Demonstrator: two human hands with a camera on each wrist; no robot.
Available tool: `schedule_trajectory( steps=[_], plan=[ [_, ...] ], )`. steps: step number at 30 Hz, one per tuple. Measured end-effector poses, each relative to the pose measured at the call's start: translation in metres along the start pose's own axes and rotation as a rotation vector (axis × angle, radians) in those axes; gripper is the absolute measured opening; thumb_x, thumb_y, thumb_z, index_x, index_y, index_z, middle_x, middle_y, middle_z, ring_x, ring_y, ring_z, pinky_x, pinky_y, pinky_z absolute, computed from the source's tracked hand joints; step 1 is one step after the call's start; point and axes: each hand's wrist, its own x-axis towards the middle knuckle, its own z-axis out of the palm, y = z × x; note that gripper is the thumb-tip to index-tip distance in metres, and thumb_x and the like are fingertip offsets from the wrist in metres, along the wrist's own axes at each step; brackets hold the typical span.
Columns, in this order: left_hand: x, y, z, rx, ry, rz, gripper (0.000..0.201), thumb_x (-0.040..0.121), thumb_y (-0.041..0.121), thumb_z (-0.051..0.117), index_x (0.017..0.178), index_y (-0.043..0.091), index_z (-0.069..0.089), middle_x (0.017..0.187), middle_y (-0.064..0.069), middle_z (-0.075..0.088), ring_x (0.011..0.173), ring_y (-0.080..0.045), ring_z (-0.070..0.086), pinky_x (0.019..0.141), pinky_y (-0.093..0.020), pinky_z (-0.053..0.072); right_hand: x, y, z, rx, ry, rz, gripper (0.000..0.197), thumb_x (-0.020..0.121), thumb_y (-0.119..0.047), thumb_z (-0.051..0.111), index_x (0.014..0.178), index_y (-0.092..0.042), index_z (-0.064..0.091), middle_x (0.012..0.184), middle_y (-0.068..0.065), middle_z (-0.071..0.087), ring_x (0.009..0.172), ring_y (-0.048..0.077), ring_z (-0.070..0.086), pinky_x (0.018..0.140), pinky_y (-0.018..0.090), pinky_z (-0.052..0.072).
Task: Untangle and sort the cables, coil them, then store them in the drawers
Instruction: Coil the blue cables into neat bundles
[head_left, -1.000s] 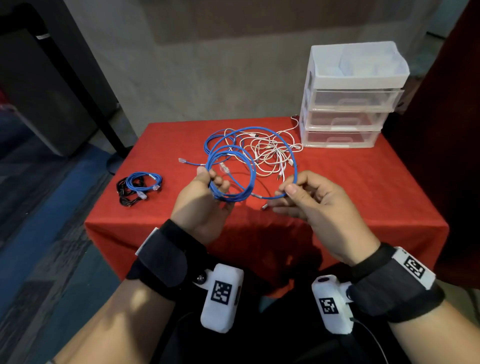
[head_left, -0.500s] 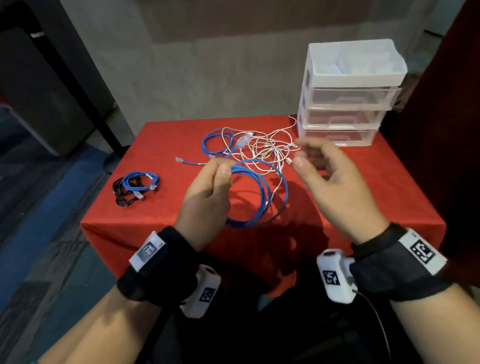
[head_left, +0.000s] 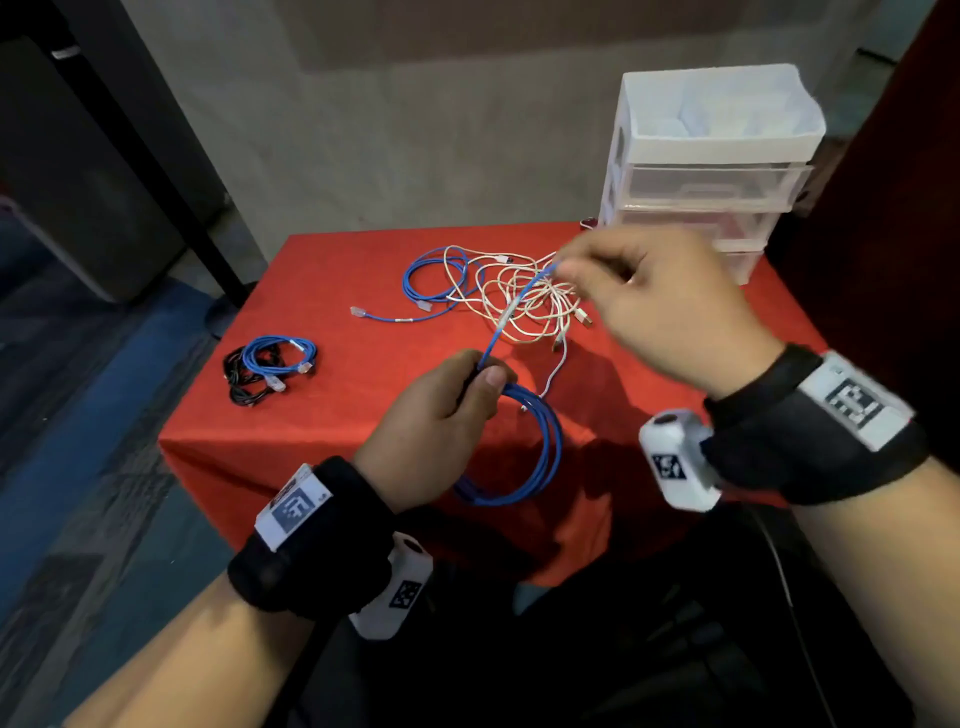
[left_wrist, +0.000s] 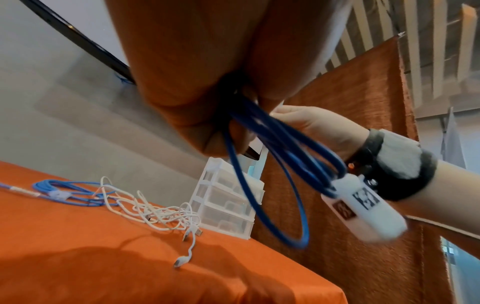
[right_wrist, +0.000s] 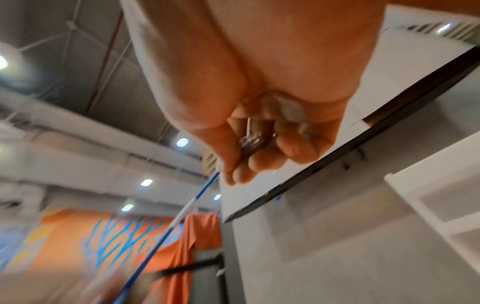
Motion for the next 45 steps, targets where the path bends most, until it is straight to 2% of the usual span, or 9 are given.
schedule_trajectory(
  steps=[4, 13, 17, 23, 27, 31, 34, 41, 45],
  plan=[
    [0.0, -0.003, -0.001, -0.13, 0.028, -0.046, 0.033, 0.099, 0.049, 0.043, 0.082, 0.021, 0.052, 0.063, 0.013, 0.041, 0.05, -0.01, 0.034, 0.055, -0.029, 0.028, 0.016, 0.013, -0.024, 0.096, 0.128, 0.153, 0.016, 0.091, -0.03, 0.064, 0.089, -0.021, 0.077, 0.077, -0.003, 0.074, 0.078, 0.016, 0.069, 0.08, 0.035, 0.053],
    [0.005, -0.002, 0.004, -0.35, 0.304, -0.164, 0.031, 0.109, 0.031, 0.036, 0.089, 0.011, 0.048, 0.055, 0.014, 0.037, 0.046, -0.009, 0.028, 0.048, -0.032, 0.024, -0.048, 0.011, 0.007, 0.5, -0.482, 0.303, 0.014, 0.095, -0.016, 0.068, 0.089, -0.006, 0.077, 0.085, 0.01, 0.076, 0.082, 0.014, 0.065, 0.078, 0.025, 0.047],
    [0.003, -0.002, 0.012, -0.23, 0.366, -0.17, 0.038, 0.103, 0.046, 0.038, 0.081, 0.018, 0.053, 0.06, 0.01, 0.043, 0.052, -0.015, 0.037, 0.052, -0.044, 0.036, -0.063, -0.003, 0.029, 0.681, -0.378, 0.241, 0.014, 0.087, -0.014, 0.072, 0.093, -0.002, 0.076, 0.1, 0.0, 0.075, 0.092, 0.008, 0.068, 0.083, 0.018, 0.048],
    [0.0, 0.029, 0.024, -0.559, 0.312, -0.263, 0.028, 0.11, 0.027, 0.034, 0.091, 0.013, 0.049, 0.057, 0.01, 0.03, 0.048, -0.007, 0.027, 0.047, -0.025, 0.031, -0.07, -0.007, 0.06, 0.612, -0.106, 0.205, 0.031, 0.095, 0.007, 0.056, 0.114, -0.017, 0.056, 0.106, 0.005, 0.074, 0.077, 0.026, 0.073, 0.079, 0.05, 0.058],
    [-0.001, 0.038, 0.02, -0.731, 0.284, -0.288, 0.019, 0.11, 0.027, 0.035, 0.101, 0.013, 0.044, 0.062, 0.004, 0.028, 0.046, -0.007, 0.025, 0.044, -0.022, 0.031, -0.071, -0.009, 0.058, 0.76, -0.138, 0.324, 0.048, 0.093, 0.01, 0.051, 0.128, -0.021, 0.041, 0.091, 0.01, 0.075, 0.066, 0.032, 0.051, 0.065, 0.046, 0.042],
    [-0.001, 0.039, 0.009, -0.851, 0.242, -0.309, 0.028, 0.109, 0.03, 0.037, 0.082, 0.022, 0.041, 0.064, 0.005, 0.027, 0.047, -0.006, 0.021, 0.045, -0.02, 0.028, -0.067, -0.007, 0.045, 0.722, -0.261, 0.314, 0.023, 0.1, -0.021, 0.06, 0.118, -0.009, 0.057, 0.079, 0.015, 0.066, 0.071, 0.02, 0.055, 0.072, 0.038, 0.041],
    [0.002, 0.036, -0.017, -0.95, 0.249, -0.314, 0.03, 0.108, 0.031, 0.04, 0.079, 0.026, 0.035, 0.065, 0.006, 0.027, 0.05, -0.007, 0.019, 0.047, -0.02, 0.025, -0.068, 0.007, 0.025, 0.565, -0.296, 0.265, 0.029, 0.1, -0.036, 0.06, 0.1, -0.009, 0.068, 0.074, 0.004, 0.056, 0.07, 0.017, 0.046, 0.067, 0.036, 0.037],
    [-0.001, 0.028, -0.02, -0.625, 0.244, -0.322, 0.043, 0.108, 0.035, 0.042, 0.067, 0.025, 0.048, 0.064, 0.005, 0.025, 0.05, -0.008, 0.02, 0.047, -0.023, 0.027, -0.074, 0.021, 0.009, 0.505, -0.253, 0.348, 0.012, 0.094, -0.021, 0.069, 0.091, -0.019, 0.08, 0.079, 0.009, 0.067, 0.063, 0.018, 0.046, 0.061, 0.033, 0.036],
    [0.005, 0.018, -0.014, -0.35, 0.466, -0.253, 0.047, 0.105, 0.039, 0.046, 0.06, 0.034, 0.06, 0.057, 0.009, 0.033, 0.048, -0.01, 0.028, 0.053, -0.032, 0.026, -0.08, 0.014, 0.014, 0.832, -0.314, 0.519, 0.021, 0.085, -0.016, 0.069, 0.1, -0.002, 0.074, 0.078, 0.017, 0.064, 0.055, 0.019, 0.057, 0.05, 0.025, 0.044]
  ],
)
